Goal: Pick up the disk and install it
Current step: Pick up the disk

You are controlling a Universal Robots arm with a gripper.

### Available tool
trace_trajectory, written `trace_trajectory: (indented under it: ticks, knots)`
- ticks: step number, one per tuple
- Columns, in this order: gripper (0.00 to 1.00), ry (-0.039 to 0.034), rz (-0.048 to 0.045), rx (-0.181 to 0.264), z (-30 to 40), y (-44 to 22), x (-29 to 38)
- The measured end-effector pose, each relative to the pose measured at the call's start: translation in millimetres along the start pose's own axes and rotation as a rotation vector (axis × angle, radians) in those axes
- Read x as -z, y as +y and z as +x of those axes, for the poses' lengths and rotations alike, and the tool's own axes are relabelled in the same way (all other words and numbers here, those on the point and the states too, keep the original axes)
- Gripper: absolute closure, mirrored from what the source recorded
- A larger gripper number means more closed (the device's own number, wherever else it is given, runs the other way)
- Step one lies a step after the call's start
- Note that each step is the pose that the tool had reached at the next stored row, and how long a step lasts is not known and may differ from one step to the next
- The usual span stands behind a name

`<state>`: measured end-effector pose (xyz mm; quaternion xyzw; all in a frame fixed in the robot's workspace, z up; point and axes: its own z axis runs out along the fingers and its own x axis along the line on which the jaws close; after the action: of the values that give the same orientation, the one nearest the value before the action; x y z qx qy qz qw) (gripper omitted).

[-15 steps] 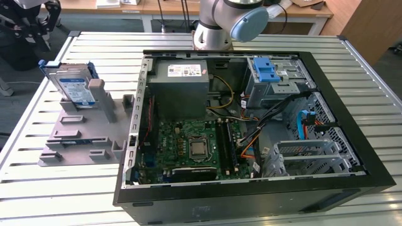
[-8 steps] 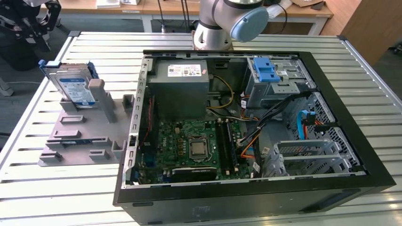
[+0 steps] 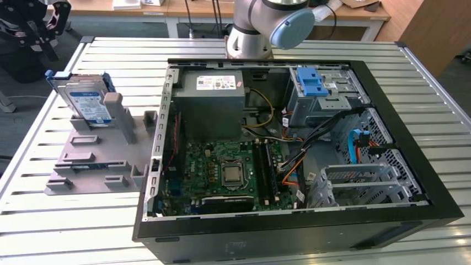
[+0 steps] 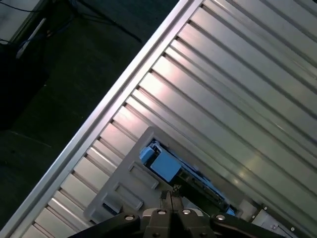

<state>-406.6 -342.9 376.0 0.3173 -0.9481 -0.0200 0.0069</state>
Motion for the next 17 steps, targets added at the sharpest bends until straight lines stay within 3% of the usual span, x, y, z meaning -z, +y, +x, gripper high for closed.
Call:
trace_trajectory:
  ticks: [17]
  knots:
    - [0.89,0.0119,0.0003,0.283,0.0,0.0,-0.2]
